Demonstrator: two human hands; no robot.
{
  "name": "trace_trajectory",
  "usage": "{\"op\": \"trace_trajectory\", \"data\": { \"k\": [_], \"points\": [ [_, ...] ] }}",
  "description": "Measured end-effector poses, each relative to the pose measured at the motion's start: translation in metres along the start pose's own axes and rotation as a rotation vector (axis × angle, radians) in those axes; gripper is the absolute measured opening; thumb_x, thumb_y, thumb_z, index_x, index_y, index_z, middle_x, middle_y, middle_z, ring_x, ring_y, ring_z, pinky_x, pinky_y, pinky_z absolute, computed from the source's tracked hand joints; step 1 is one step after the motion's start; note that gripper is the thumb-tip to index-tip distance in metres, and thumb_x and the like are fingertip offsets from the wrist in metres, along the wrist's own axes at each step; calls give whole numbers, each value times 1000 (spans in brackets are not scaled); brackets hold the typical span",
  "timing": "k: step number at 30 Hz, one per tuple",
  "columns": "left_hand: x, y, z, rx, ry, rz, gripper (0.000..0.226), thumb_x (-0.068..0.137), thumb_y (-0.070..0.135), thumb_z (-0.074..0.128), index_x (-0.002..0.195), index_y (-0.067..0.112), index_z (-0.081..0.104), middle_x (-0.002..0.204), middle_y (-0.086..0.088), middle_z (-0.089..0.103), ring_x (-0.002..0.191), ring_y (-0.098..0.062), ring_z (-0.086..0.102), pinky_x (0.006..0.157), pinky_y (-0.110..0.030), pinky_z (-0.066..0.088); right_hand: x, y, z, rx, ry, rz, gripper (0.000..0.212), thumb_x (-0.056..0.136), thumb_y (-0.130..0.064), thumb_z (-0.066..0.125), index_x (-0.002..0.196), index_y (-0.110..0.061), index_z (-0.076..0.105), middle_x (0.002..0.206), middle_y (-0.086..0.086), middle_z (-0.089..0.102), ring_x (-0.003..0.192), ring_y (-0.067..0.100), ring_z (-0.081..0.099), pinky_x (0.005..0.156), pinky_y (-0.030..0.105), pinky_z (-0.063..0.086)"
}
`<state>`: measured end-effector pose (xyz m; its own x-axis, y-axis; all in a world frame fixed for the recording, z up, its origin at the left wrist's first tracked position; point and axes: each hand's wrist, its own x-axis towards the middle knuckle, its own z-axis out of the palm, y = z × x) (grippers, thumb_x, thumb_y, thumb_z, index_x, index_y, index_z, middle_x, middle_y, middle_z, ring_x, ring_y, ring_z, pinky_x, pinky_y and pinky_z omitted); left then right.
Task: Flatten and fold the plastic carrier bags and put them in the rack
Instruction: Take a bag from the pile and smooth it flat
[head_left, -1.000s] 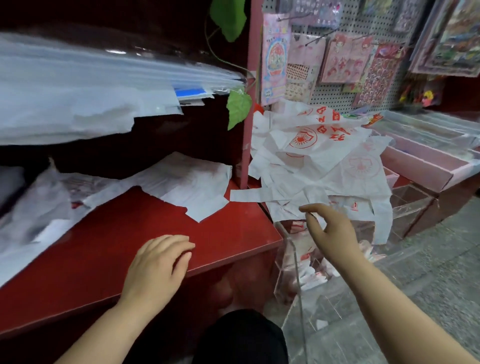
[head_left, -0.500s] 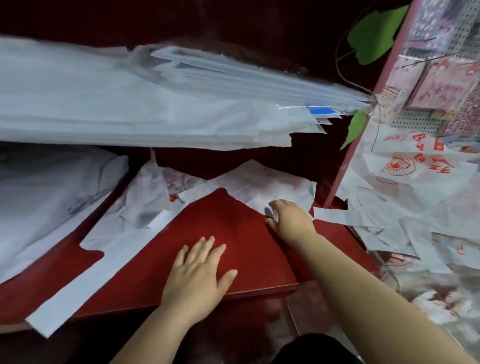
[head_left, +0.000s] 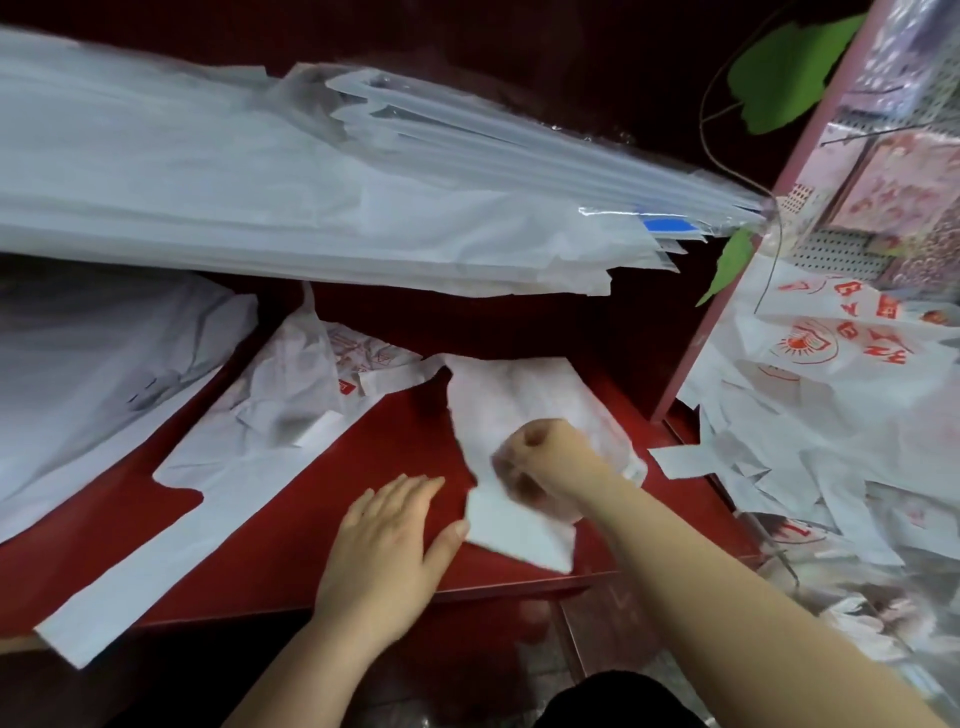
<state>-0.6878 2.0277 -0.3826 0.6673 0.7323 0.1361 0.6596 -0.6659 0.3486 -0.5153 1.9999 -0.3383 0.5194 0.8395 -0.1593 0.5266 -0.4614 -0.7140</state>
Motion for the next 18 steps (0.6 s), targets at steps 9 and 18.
{"op": "trace_trajectory", "data": {
  "k": [9, 18],
  "points": [
    [-5, 6, -5, -75, -73, -17, 110, 47, 85, 11, 143, 34, 21, 152, 13, 16, 141, -6, 6, 113, -28, -3, -37, 37, -37, -429, 149, -232, 30, 94, -18, 47, 122, -14, 57, 124, 2, 59, 114, 19, 52, 88, 21, 36],
    [-24, 24, 5, -89, 126, 172, 74, 69, 76, 29, 110, 24, 64, 118, 7, 58, 113, -14, 51, 108, -29, 24, -72, 76, -42, 79, 135, -310, 59, 79, -33, 69, 130, -23, 41, 135, -10, 39, 120, 0, 36, 93, 4, 28]
  ]
}}
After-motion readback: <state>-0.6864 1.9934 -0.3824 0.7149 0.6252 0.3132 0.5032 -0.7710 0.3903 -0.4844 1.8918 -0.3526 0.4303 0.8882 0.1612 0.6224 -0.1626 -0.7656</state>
